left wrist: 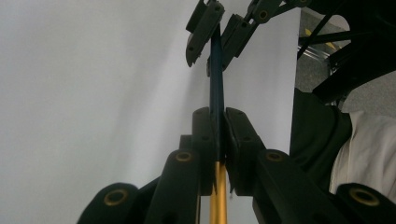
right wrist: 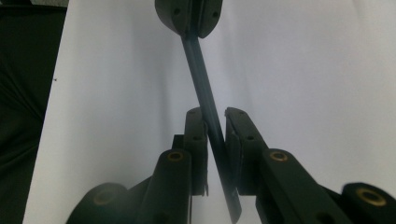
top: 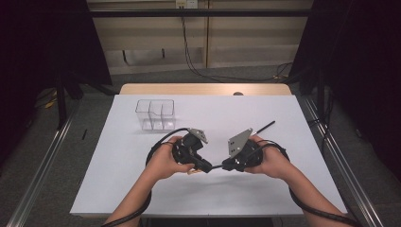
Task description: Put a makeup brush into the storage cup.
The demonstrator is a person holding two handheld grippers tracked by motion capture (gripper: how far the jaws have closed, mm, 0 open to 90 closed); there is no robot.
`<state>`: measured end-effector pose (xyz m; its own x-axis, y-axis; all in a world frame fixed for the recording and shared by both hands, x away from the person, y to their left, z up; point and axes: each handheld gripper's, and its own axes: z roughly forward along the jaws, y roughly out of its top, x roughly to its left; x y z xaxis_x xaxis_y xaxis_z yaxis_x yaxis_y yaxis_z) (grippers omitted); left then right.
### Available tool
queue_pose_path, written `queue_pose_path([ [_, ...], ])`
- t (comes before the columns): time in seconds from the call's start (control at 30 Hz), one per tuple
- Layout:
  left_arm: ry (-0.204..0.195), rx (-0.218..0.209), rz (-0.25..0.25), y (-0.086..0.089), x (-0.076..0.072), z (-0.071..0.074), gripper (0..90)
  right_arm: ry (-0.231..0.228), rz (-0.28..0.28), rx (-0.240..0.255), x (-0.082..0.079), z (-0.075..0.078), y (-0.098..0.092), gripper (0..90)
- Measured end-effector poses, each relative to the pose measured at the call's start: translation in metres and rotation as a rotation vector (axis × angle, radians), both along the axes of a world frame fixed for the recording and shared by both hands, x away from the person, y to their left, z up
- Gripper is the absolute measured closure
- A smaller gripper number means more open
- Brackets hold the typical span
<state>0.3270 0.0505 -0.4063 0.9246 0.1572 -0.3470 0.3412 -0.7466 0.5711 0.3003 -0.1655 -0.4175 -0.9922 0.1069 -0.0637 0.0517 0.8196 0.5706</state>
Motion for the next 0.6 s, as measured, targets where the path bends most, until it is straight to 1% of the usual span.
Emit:
queue_pose_path([
  [0.03, 0.001, -0.005, 0.001, 0.001, 0.001, 0.0, 83.0, 0.001, 0.007, -0.005, -0.001, -0.001, 0.0, 82.0],
  [0.1, -0.005, -0.034, 0.02, 0.004, 0.003, 0.001, 81.9, 0.005, 0.016, -0.014, -0.003, -0.002, 0.0, 84.9],
  [0.13, 0.01, -0.045, 0.023, 0.005, 0.004, 0.001, 81.5, 0.017, 0.024, -0.013, -0.004, -0.003, 0.001, 85.6],
  [0.23, 0.016, -0.061, 0.022, 0.008, 0.004, 0.001, 81.4, 0.018, 0.021, -0.001, -0.006, -0.004, 0.001, 85.8],
  [0.3, -0.007, -0.055, 0.025, 0.008, 0.004, 0.003, 81.0, 0.016, 0.017, 0.0, -0.006, -0.003, 0.001, 85.8],
  [0.37, -0.046, -0.056, 0.03, 0.009, 0.004, 0.004, 79.1, 0.012, 0.009, -0.015, -0.006, -0.004, -0.001, 85.8],
  [0.4, -0.051, -0.061, 0.029, 0.01, 0.004, 0.004, 77.0, 0.012, -0.004, -0.023, -0.006, -0.004, -0.002, 85.8],
  [0.47, -0.064, -0.074, 0.03, 0.012, 0.004, 0.004, 73.2, 0.013, -0.014, -0.018, -0.006, -0.005, -0.006, 85.8],
  [0.53, -0.061, -0.083, 0.033, 0.013, 0.005, 0.003, 69.4, 0.009, -0.028, -0.009, -0.006, -0.006, -0.009, 85.8],
  [0.6, -0.053, -0.103, 0.036, 0.014, 0.005, 0.003, 65.4, 0.011, -0.047, -0.001, -0.006, -0.007, -0.012, 85.8],
])
